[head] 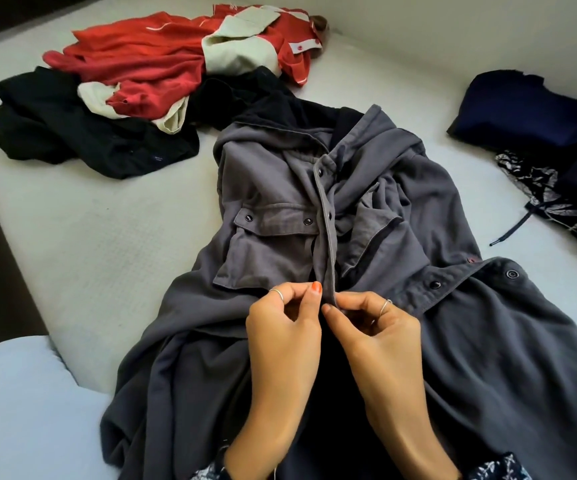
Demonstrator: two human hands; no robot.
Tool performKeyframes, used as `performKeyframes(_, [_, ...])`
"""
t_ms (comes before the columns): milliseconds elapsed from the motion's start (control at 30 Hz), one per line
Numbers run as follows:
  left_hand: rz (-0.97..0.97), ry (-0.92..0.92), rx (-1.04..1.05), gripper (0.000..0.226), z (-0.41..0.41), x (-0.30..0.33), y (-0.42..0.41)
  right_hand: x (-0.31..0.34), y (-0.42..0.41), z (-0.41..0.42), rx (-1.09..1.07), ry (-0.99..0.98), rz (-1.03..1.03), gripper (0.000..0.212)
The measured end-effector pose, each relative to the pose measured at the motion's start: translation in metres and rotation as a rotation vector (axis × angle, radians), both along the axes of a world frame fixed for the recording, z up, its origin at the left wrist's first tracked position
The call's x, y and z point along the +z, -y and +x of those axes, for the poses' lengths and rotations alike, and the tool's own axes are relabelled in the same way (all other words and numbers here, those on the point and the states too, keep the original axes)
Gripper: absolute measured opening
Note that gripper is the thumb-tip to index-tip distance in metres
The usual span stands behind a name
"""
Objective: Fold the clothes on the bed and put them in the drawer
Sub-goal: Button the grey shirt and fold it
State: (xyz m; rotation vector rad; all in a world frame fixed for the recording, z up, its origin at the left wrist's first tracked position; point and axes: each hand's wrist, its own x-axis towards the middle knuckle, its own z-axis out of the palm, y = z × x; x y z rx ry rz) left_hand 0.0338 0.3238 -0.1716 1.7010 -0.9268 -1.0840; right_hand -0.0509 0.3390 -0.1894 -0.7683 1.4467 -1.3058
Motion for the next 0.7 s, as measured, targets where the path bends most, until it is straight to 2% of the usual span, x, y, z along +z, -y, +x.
performKeyframes(100, [-0.002, 0.006, -0.002, 0.015, 0.001, -0.002, 0.000, -0.003, -0.001, 0.002, 0.032, -0.133, -0.055, 0.017])
performKeyframes(200, [0.028, -0.097, -0.034, 0.020, 0.003, 0.003, 0.001, -0.004, -0.005, 0.005, 0.084, -0.311, -0.163, 0.026])
performKeyframes(300, [0.115, -0.221, -0.044, 0.024, 0.006, 0.006, 0.005, -0.008, -0.007, 0.008, 0.154, -0.578, -0.306, 0.018])
performKeyframes(467, [0.283, -0.375, -0.031, 0.015, 0.018, 0.005, 0.013, -0.019, -0.014, 0.017, 0.252, -1.024, -0.373, 0.037])
performKeyframes(600, [0.300, -0.440, -0.054, 0.009, 0.023, 0.007, 0.019, -0.013, -0.010, 0.011, 0.332, -1.137, -0.419, 0.049])
performKeyframes(700, [0.266, -0.380, -0.125, 0.014, 0.026, 0.004, 0.023, -0.003, -0.003, -0.006, 0.364, -1.126, -0.452, 0.037])
